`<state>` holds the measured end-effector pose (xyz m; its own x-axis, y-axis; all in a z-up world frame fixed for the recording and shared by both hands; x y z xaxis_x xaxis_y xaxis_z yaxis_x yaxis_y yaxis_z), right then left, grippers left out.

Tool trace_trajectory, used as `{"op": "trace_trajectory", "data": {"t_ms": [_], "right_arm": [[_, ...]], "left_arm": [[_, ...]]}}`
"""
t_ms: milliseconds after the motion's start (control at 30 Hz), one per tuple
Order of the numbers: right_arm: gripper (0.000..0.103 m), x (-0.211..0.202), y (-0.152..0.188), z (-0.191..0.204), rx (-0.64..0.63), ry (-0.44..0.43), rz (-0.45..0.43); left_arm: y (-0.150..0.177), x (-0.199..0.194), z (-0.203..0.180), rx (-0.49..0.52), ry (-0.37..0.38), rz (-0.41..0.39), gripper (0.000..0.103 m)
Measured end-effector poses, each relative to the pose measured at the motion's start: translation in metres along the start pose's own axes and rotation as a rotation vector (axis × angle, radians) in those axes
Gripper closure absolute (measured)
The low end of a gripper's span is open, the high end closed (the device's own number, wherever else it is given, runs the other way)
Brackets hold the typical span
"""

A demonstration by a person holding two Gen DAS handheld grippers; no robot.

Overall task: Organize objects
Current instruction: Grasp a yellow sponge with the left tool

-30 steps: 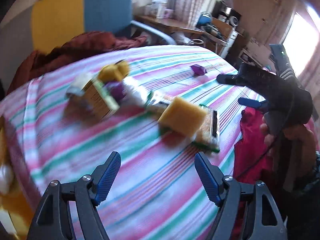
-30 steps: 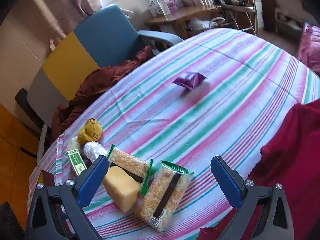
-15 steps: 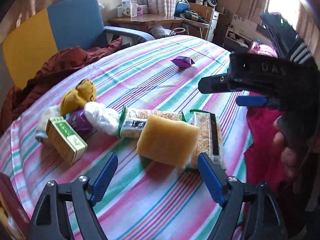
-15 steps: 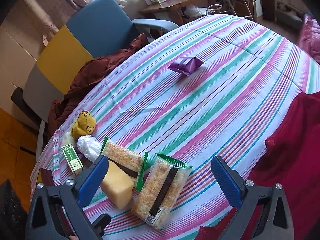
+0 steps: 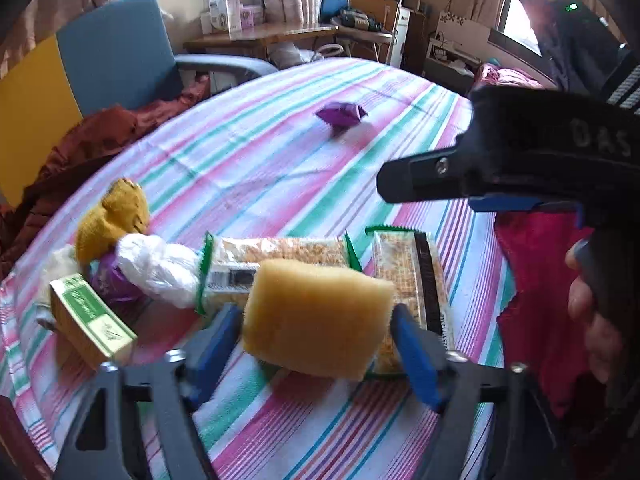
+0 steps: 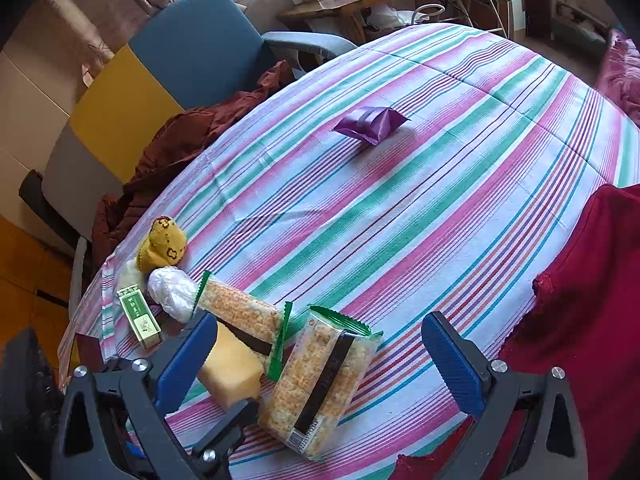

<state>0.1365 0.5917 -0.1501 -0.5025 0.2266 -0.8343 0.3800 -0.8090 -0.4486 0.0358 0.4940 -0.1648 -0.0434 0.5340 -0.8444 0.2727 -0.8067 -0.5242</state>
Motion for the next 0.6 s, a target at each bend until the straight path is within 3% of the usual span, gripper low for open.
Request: {"op": "trace_trajectory", "data": {"t_ms": [200, 467, 600], "right_arm": [[0.000, 0.008, 0.003, -0.002, -0.010, 0.024, 0.030], [0.000, 0.026, 0.018, 0.003, -0.090, 0.089, 0.124], [0.005, 0.035, 0.026, 0.007, -0.128, 0.100, 0.162]], "left_arm": [[0.018, -0.016, 0.007, -0.067, 0.033, -0.042, 0.041], [0.057, -0.051, 0.026, -0.213, 0.000, -0.054, 0.042], [0.076, -0.066, 0.036, -0.276, -0.024, -0.054, 0.042]]}}
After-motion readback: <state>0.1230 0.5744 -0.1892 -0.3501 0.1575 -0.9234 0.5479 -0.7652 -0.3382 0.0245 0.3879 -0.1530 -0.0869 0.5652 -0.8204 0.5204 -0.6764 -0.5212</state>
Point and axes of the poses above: each gripper's, at about its wrist camera, not at the fingertips, and x roughly the way its jaws point, z to its left, y to its underside, the point moved 8 cm from there along x, roughly the way its jaws point, and after that the axes turned 7 degrees about -x, right-handed, at the moved point
